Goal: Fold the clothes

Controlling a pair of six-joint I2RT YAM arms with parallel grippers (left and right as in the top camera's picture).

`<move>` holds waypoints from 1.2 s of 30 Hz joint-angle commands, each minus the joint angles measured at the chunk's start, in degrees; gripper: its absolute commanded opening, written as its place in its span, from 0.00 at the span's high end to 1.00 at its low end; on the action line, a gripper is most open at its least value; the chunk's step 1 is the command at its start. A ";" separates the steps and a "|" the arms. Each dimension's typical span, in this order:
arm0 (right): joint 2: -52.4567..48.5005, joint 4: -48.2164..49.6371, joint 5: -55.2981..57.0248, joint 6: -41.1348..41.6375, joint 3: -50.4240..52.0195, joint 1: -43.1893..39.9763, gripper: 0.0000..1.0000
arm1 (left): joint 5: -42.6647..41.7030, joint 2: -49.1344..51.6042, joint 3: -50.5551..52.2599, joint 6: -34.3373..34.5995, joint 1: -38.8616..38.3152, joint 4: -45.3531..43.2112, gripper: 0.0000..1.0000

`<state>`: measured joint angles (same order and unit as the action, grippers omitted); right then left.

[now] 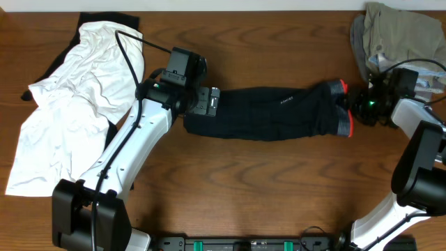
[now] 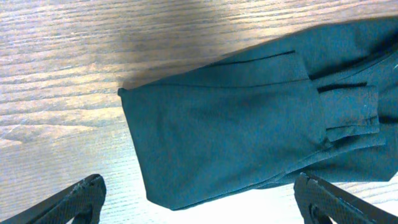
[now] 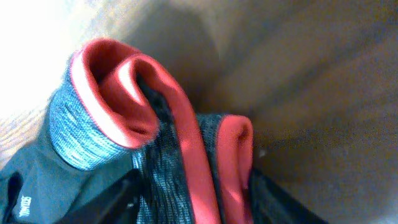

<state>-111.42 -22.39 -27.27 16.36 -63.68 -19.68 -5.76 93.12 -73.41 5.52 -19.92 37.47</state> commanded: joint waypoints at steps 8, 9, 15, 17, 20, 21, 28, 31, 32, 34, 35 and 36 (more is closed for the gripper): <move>-3.34 -4.20 2.60 -3.23 2.97 -4.42 0.93 | 0.70 0.11 -0.72 -0.96 0.24 0.17 0.02; -3.34 -4.22 2.54 -3.74 2.82 -4.46 0.97 | 0.68 0.11 -0.72 -0.96 0.24 0.17 0.02; -3.34 -7.98 -0.02 -8.15 -1.64 -4.48 0.99 | 0.68 0.11 -0.70 -0.96 0.24 -0.20 0.02; -3.34 -11.34 0.02 -10.40 -4.96 -4.48 0.99 | 0.68 0.11 -0.70 -0.96 0.24 -0.24 0.02; -3.32 -16.59 0.26 -13.81 -10.01 -4.48 0.99 | 0.68 0.11 -0.70 -0.96 0.24 -0.26 0.02; -3.34 -18.45 0.66 -14.73 -11.76 -4.48 0.99 | 0.68 0.11 -0.72 -0.96 0.24 -0.26 0.02; -3.34 -28.02 1.97 -19.34 -21.57 -5.40 0.99 | 0.68 0.11 -0.72 -0.96 0.24 -0.26 0.02; -3.34 -31.50 1.55 -21.38 -25.07 -5.38 0.99 | 0.68 0.11 -0.72 -0.96 0.24 -0.26 0.02; -3.34 -32.48 1.11 -21.86 -25.99 -5.20 0.99 | 0.68 0.11 -0.72 -0.96 0.24 -0.26 0.02; -3.34 -34.38 -0.09 -23.10 -27.74 -4.52 0.99 | 0.68 0.11 -0.70 -0.96 0.24 -0.26 0.02; -3.34 -35.19 -0.66 -23.39 -28.48 -3.96 0.99 | 0.68 0.11 -0.72 -0.98 0.24 -0.26 0.02; -3.32 -35.74 -0.96 -23.78 -28.96 -3.32 0.99 | 0.70 0.11 -0.72 -0.98 0.24 -0.26 0.02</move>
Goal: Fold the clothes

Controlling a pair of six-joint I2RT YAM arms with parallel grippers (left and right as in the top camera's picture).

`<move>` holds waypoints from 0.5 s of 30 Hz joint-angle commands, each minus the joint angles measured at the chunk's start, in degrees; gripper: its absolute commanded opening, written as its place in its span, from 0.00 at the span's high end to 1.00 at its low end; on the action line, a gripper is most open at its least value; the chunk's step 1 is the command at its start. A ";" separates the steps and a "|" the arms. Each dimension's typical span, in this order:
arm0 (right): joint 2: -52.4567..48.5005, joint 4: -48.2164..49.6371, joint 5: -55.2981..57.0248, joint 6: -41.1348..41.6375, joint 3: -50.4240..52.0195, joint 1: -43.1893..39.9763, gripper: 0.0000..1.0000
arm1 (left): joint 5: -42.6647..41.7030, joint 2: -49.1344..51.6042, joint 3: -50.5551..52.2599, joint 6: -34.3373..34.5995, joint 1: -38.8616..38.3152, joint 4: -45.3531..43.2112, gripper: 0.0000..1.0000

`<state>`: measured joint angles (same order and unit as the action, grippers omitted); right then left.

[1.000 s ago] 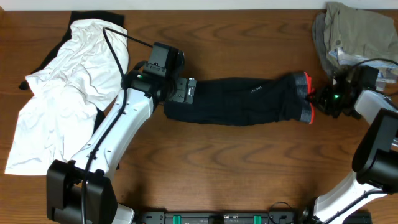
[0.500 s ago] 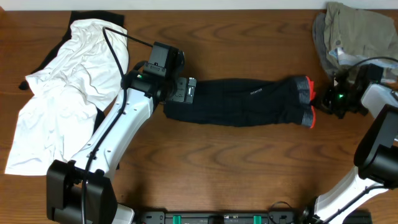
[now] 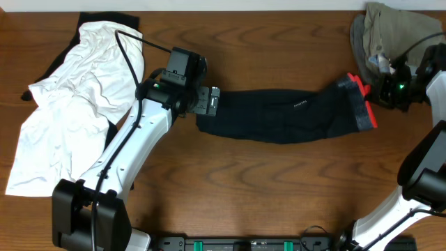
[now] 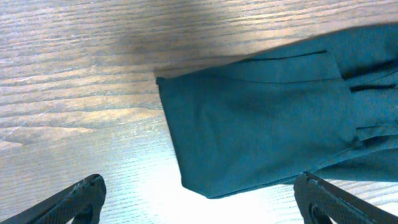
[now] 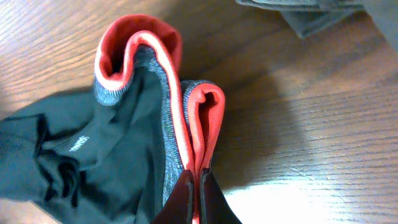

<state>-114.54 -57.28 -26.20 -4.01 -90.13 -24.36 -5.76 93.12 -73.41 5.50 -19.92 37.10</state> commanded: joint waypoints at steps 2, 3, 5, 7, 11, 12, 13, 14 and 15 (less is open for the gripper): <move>-0.20 -1.75 -2.60 -3.82 -3.26 3.10 0.99 | 0.92 0.11 -0.72 -0.98 0.28 0.11 0.02; -0.20 -1.99 -2.60 -3.82 -3.41 4.24 0.99 | 1.38 0.09 -0.72 -0.98 0.37 0.09 0.02; -0.20 -2.45 -2.60 -3.80 -3.52 6.64 0.99 | 3.43 0.09 -0.72 -0.98 0.63 0.11 0.02; -0.20 -2.75 -2.60 -3.80 -3.52 9.38 0.99 | 5.75 0.02 -0.72 -0.98 1.36 0.13 0.02; -0.22 -2.73 -2.78 -3.76 -3.56 15.39 0.99 | 8.35 -0.37 -0.72 -0.98 4.48 0.13 0.02; -0.22 -2.67 -2.78 -3.30 -3.61 17.18 0.99 | 8.41 -0.55 -0.72 -0.98 5.99 0.13 0.02; -0.22 -2.51 -2.82 -3.15 -3.63 18.27 0.99 | 8.39 -0.57 -0.72 -0.98 6.99 0.13 0.02; -0.20 -2.27 -2.82 -2.64 -3.65 19.65 0.99 | 8.39 -0.61 -0.72 -0.98 8.28 0.13 0.02; -0.20 -2.05 -2.82 -1.99 -3.69 21.22 0.99 | 8.41 -0.61 -0.72 -0.98 9.84 0.15 0.02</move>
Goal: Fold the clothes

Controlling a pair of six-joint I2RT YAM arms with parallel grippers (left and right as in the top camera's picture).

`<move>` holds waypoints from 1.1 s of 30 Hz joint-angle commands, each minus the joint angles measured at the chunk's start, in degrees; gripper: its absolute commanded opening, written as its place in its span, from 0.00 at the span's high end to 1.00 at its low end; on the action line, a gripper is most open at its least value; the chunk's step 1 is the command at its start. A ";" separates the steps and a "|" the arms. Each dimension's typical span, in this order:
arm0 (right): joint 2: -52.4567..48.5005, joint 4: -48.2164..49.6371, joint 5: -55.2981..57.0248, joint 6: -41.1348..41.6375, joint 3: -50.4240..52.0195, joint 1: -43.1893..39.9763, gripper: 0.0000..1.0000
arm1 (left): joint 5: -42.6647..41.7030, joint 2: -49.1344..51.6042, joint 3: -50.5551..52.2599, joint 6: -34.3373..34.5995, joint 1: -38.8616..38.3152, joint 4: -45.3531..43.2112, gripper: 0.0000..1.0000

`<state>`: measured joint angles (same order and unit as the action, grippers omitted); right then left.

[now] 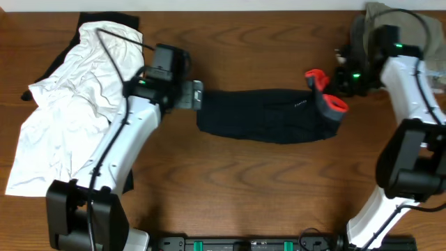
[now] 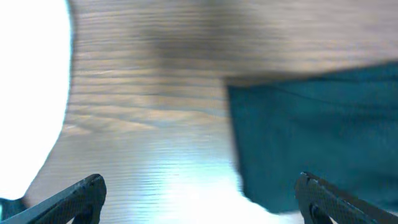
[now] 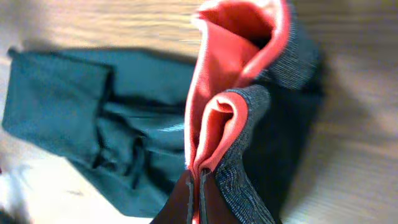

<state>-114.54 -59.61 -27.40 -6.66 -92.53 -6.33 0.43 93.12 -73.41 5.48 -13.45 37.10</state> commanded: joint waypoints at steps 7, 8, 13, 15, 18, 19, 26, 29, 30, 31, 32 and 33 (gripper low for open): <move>-0.20 2.91 -1.57 4.39 -3.06 12.98 0.99 | 2.19 -0.61 -0.72 -0.94 12.68 0.11 0.02; -0.20 3.15 -1.60 4.70 -3.54 13.97 0.99 | 2.19 -0.61 -0.72 -0.94 13.60 0.11 0.02; -0.20 5.35 -1.55 7.48 -7.74 20.35 0.99 | 2.16 -0.61 -0.72 -0.94 16.04 0.11 0.02; -0.20 6.75 -1.31 8.13 -8.63 22.45 0.99 | 2.16 -0.61 -0.72 -0.94 16.02 -0.04 0.02; -0.22 9.88 0.20 10.21 -8.90 26.12 0.99 | 2.16 -0.61 -0.72 -0.94 16.02 -0.13 0.02; -0.22 10.67 1.09 10.88 -8.90 27.34 0.99 | 2.16 -0.61 -0.72 -0.94 16.02 -0.13 0.02; -0.24 13.42 3.63 11.98 -8.90 34.34 0.99 | 2.16 -0.61 -0.72 -0.94 16.02 -0.20 0.02; -0.24 13.86 3.65 11.98 -8.90 36.57 0.99 | 2.19 -0.61 -0.72 -0.94 16.02 -0.26 0.02; -0.24 13.90 3.65 12.00 -8.90 37.18 0.99 | 2.19 -0.61 -0.72 -0.94 16.02 -0.28 0.02; -0.31 13.88 3.65 11.98 -8.87 37.86 0.99 | 2.19 -0.61 -0.72 -0.94 16.02 -0.26 0.02; -0.44 13.86 3.65 11.98 -8.90 38.53 0.99 | 2.19 -0.61 -0.72 -0.94 16.02 -0.26 0.02; -0.57 13.86 3.65 11.98 -8.90 39.12 0.99 | 2.19 -0.61 -0.72 -0.94 16.02 -0.28 0.02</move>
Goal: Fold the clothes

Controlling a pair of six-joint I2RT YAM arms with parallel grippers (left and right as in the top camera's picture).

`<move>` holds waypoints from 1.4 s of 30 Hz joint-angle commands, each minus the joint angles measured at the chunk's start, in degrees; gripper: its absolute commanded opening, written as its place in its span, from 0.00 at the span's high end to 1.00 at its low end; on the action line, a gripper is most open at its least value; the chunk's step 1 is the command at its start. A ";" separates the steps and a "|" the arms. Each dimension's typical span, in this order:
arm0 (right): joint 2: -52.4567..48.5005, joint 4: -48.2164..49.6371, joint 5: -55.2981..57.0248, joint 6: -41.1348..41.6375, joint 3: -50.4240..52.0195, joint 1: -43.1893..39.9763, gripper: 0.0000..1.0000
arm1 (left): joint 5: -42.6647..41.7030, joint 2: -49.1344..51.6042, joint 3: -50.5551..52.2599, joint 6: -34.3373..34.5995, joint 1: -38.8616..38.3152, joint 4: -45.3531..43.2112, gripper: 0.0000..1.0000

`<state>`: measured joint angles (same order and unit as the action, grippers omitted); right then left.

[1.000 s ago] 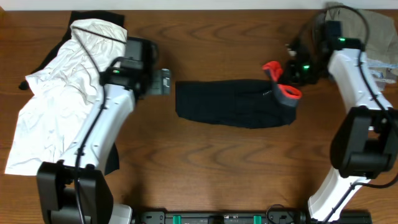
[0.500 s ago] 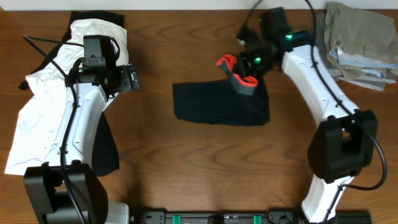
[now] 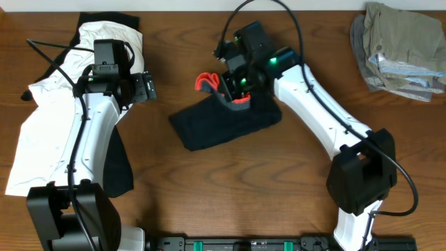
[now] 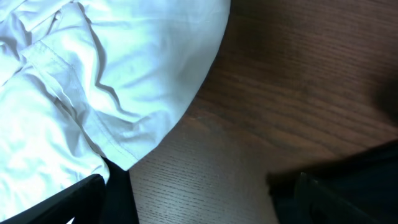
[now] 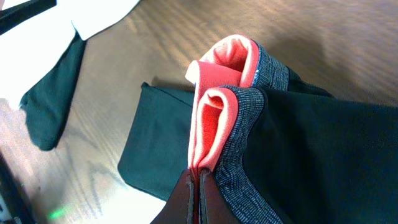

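Dark pants point(image 3: 226, 124) with a red-lined grey waistband point(image 3: 208, 82) lie doubled over at the table's middle. My right gripper point(image 3: 235, 96) is shut on the waistband point(image 5: 224, 99) and holds it above the lower layer point(image 5: 155, 146); its closed fingertips point(image 5: 194, 186) pinch the red edge. The upper layer point(image 5: 311, 162) drapes away from them. My left gripper point(image 3: 144, 88) stands open left of the pants, beside the white garment point(image 4: 106, 68). Its fingers point(image 4: 74, 199) frame bare wood, with a dark pant edge point(image 4: 348, 168) at the right.
A crumpled white garment point(image 3: 63, 111) covers the left of the table, with a black cloth point(image 3: 117, 167) under it. A pile of khaki and grey clothes point(image 3: 401, 42) sits at the back right corner.
My right gripper has carried the waistband from the pants' right end to over their left part, doubling them. My left gripper, still open, has drawn back left toward the white garment.
The pants lay stretched across the table, my left gripper open over the leg ends and my right at the waistband. Then the waistband was gripped and the pants sat further right. Then the waistband was raised and further left; now the pants are folded in half.
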<state>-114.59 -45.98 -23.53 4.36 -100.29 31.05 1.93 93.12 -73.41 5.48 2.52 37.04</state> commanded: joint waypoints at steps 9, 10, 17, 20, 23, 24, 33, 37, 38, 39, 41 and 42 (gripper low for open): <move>-1.16 0.26 -0.33 1.01 -1.11 7.76 0.99 | 0.68 -0.61 -0.72 -0.94 0.04 -0.66 0.02; -1.16 0.13 -0.48 1.25 -1.11 8.59 0.99 | 0.68 -0.61 -0.72 -0.94 0.04 -0.87 0.02; -1.25 -0.02 -0.33 -1.75 -1.11 15.37 0.36 | 0.68 -0.61 -0.72 -0.94 0.04 -1.68 0.02; -1.18 -0.02 0.92 -2.08 -1.14 16.00 0.34 | 0.68 -0.61 -0.72 -0.94 0.04 -1.64 0.02; -0.76 -0.55 2.82 -2.08 -1.22 14.29 0.33 | 0.68 -0.61 -0.72 -0.92 0.04 -1.29 0.02; -0.55 -0.96 3.21 -2.08 -1.25 13.42 0.33 | 0.68 -0.61 -0.70 -0.92 0.04 -1.16 0.02; -2.64 -5.75 6.23 -11.23 -1.20 8.48 0.31 | 0.66 -0.61 -0.70 1.64 1.55 -1.09 0.02; -4.70 -6.05 12.35 -13.84 -1.20 10.91 0.30 | -0.39 -0.61 -0.70 7.89 4.79 -1.33 0.02; -5.64 -6.05 13.77 -15.10 -1.20 11.85 0.29 | -1.84 -0.61 -0.70 8.55 6.05 -1.31 0.02; -6.38 -6.08 14.36 -15.69 -1.20 12.35 0.29 | -2.84 -0.61 -0.70 8.59 6.73 -1.29 0.02; -7.48 -6.10 14.53 -16.90 -1.20 13.20 0.29 | -3.19 -0.61 -0.70 8.59 7.45 -1.22 0.02; -7.74 -6.10 14.53 -17.33 -1.20 13.57 0.29 | -3.19 -0.61 -0.70 8.59 7.65 -1.16 0.02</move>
<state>-120.36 -51.90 -12.01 -8.67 -100.47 42.85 0.36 93.12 -73.41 11.86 9.08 35.77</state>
